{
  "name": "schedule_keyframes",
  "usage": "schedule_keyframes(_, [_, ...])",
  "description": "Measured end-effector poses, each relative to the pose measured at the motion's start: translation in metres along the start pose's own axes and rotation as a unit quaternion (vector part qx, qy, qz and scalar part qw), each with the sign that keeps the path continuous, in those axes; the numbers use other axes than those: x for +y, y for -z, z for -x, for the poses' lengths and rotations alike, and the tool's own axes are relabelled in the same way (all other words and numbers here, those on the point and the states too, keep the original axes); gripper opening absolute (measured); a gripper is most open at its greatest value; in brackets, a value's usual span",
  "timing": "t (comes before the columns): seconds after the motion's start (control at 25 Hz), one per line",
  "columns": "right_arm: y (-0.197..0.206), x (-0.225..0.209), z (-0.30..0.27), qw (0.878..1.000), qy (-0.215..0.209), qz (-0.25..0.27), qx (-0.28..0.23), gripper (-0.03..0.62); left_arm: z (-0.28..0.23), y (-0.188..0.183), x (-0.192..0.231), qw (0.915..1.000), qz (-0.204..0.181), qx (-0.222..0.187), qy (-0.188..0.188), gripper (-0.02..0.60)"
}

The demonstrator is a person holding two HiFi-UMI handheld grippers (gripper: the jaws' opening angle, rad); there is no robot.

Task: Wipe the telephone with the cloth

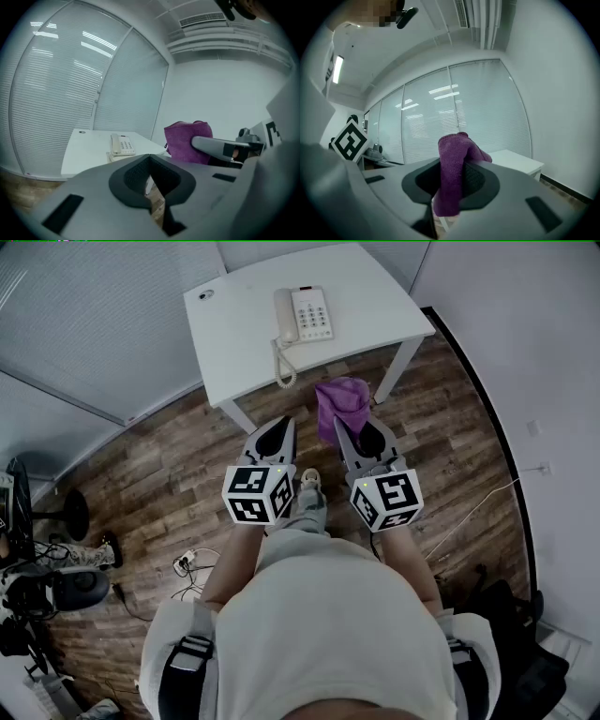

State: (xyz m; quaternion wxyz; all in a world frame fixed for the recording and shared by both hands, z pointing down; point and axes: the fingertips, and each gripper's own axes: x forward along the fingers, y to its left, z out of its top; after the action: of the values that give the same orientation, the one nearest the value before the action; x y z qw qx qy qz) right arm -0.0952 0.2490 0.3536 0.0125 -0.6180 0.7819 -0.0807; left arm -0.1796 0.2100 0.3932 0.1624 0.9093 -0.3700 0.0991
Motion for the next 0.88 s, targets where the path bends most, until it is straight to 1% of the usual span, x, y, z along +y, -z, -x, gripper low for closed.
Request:
schedule_keyframes(0.2, [0.007,0.015,0.033,1.0,0.017,-0.003,-0.004,0.095,0.029,0.017,-0.011,0.9998,0.016,0.006,0.009,0.02])
schedule_keyframes(0.36, [0.008,0.02,0.049,1.0,0.023,0.004,-0.007,0.095,0.038,0.021,-0.017,0.9998,0.014,0.0,0.012,0.02])
schedule_keyframes(0.56, [0.006,0.02,0.058,1.0,0.03,0.003,-0.006,0.095,0.043,0.018,-0.025,0.9997,0.014,-0.006,0.02,0.02])
schedule_keyframes(0.72, [0.005,0.02,0.057,1.0,0.024,-0.01,-0.011,0.095,0.042,0.018,-0.023,0.9995,0.022,-0.01,0.02,0.02])
schedule_keyframes(0.88, [0.006,0.021,0.051,1.0,0.021,-0.007,-0.006,0.095,0.039,0.017,-0.018,0.9994,0.029,-0.012,0.018,0.02])
